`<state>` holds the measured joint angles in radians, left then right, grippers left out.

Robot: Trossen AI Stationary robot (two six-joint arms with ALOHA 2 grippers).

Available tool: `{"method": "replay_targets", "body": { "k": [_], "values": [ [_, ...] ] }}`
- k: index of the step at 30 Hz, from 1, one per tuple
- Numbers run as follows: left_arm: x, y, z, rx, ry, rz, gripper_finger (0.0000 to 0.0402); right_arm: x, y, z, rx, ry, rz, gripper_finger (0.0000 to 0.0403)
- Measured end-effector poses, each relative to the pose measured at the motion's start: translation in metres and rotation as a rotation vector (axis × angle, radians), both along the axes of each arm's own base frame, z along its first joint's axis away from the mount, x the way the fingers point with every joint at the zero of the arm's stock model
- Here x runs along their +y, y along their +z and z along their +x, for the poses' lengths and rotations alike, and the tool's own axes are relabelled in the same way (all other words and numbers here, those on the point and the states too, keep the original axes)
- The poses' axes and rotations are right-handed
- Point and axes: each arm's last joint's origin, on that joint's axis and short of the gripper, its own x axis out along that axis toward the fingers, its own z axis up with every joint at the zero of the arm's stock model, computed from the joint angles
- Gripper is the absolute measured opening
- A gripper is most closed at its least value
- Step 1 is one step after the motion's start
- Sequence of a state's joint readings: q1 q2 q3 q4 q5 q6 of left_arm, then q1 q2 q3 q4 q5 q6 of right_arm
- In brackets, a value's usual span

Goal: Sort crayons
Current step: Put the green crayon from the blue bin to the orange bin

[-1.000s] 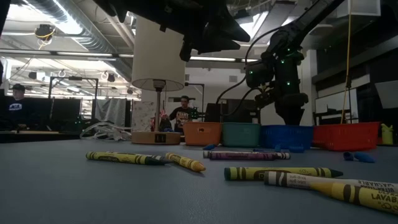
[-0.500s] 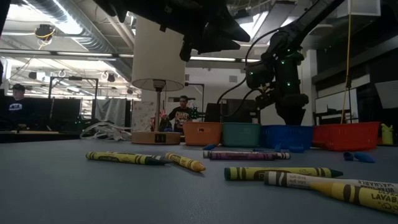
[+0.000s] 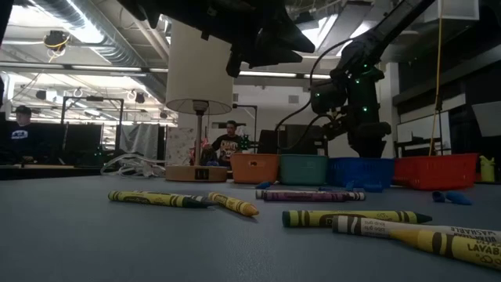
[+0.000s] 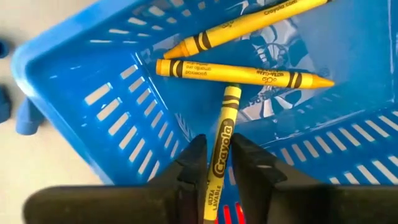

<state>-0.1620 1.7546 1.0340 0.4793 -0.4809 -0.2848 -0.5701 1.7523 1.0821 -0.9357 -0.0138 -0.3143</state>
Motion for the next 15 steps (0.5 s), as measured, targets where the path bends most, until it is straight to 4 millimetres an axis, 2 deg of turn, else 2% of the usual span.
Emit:
{"method": "replay_targets", "body": {
  "k": [10, 15],
  "values": [
    [-0.0001, 0.0000, 0.0000, 0.000, 0.000, 0.000, 0.0119, -0.0007, 0.0002, 0.0011, -0.010, 0.005, -0.008, 0.0011],
    [0.0000, 0.0000, 0.0000, 0.000, 0.000, 0.000, 0.0119, -0.0010, 0.0002, 0.0017, -0.019, 0.005, -0.008, 0.0022]
  ]
}}
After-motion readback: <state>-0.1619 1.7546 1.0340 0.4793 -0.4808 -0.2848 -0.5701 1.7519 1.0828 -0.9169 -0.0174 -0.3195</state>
